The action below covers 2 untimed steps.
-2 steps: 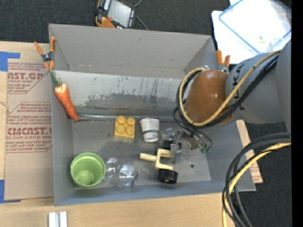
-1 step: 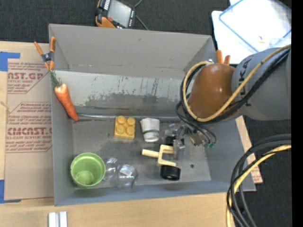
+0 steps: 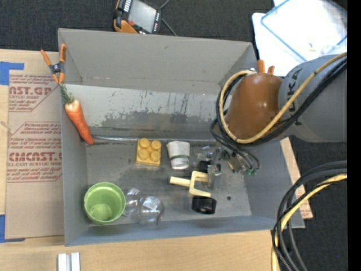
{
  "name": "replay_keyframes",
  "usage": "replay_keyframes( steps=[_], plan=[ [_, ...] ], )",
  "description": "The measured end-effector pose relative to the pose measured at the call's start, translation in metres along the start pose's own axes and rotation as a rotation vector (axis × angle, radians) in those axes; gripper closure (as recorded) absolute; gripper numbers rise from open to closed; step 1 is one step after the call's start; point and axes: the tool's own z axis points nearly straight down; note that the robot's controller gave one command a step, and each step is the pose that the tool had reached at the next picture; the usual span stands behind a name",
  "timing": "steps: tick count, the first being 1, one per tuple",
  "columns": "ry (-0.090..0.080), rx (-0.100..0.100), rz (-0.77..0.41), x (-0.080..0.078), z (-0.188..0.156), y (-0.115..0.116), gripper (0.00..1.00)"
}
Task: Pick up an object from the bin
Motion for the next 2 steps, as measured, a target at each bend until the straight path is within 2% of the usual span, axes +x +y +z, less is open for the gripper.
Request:
replay_keyframes(
  steps=[1, 2],
  plan=[
    [0.012, -0.003, 0.000, 0.003, -0.017, 0.001, 1.00],
    [0.003, 0.000, 0.000, 0.000, -0.048, 0.001, 1.00]
  ],
)
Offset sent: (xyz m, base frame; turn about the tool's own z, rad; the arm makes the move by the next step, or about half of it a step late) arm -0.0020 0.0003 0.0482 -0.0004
